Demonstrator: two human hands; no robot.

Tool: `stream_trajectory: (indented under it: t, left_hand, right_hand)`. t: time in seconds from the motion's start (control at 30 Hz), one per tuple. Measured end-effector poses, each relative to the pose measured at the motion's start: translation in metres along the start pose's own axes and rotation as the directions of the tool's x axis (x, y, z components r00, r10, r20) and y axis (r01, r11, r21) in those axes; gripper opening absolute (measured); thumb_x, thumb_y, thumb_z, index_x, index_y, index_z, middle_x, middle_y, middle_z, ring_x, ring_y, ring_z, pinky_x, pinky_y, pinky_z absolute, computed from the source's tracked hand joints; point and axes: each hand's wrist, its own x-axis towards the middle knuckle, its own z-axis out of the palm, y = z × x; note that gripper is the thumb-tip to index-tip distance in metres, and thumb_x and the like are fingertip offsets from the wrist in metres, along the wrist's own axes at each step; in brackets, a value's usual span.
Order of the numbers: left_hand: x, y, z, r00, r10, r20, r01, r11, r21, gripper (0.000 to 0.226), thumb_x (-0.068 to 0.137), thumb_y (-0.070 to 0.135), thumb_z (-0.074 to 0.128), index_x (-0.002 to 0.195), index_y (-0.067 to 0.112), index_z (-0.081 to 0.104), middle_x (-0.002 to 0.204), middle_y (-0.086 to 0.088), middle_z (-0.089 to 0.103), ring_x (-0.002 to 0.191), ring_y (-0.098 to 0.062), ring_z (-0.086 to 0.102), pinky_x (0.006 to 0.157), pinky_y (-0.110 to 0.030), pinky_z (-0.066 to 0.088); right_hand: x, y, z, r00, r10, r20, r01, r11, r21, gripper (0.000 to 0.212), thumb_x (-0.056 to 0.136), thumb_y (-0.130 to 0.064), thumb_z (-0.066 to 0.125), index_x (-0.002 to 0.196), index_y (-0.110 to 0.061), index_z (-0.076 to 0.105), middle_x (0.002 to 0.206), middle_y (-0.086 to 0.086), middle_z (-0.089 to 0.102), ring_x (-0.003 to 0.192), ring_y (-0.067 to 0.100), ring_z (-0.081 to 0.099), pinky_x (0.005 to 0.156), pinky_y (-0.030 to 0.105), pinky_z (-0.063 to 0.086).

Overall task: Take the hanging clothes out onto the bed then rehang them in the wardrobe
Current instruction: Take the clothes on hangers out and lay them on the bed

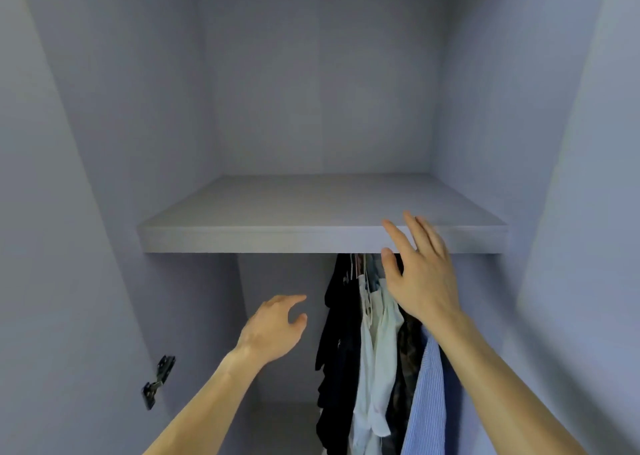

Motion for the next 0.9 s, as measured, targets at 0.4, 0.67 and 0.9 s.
stream_trajectory:
  t: [0.4,0.67,0.9]
  left_hand:
    - [0.141,0.007,0.114,0.953,-0.228,0.2,0.291,0.875,-0.388,0.047,0.102,0.04,0.05,0.145,0.025,0.043,0.142,0.0,0.054,0.127,-0.017,0.052,0.1,-0.023,0.04]
    - [0.168,0.012,0.163,0.929,-0.303,0.211,0.366,0.829,-0.422,0.04,0.091,0.02,0.056,0.131,0.024,0.056,0.107,0.001,0.07,0.101,-0.022,0.067,0.093,-0.038,0.055]
    - [0.177,0.015,0.153,0.931,-0.325,0.165,0.364,0.851,-0.379,0.026,0.1,0.02,0.041,0.125,0.012,0.042,0.11,-0.012,0.064,0.1,-0.032,0.061,0.081,-0.034,0.046]
  right_hand:
    - [0.077,0.064,0.11,0.872,-0.153,-0.464,0.053,0.974,-0.222,0.034,0.101,-0.04,0.043,0.122,-0.031,0.068,0.131,-0.002,0.063,0.124,0.023,0.053,0.108,0.048,0.03]
    - [0.077,0.071,0.121,0.827,-0.205,-0.524,0.054,0.956,-0.289,0.034,0.1,-0.041,0.041,0.119,-0.032,0.069,0.124,-0.003,0.066,0.119,0.021,0.054,0.106,0.045,0.031]
    - [0.078,0.072,0.122,0.823,-0.205,-0.529,0.052,0.956,-0.29,0.035,0.101,-0.04,0.039,0.114,-0.03,0.07,0.12,-0.002,0.067,0.114,0.023,0.057,0.103,0.047,0.033]
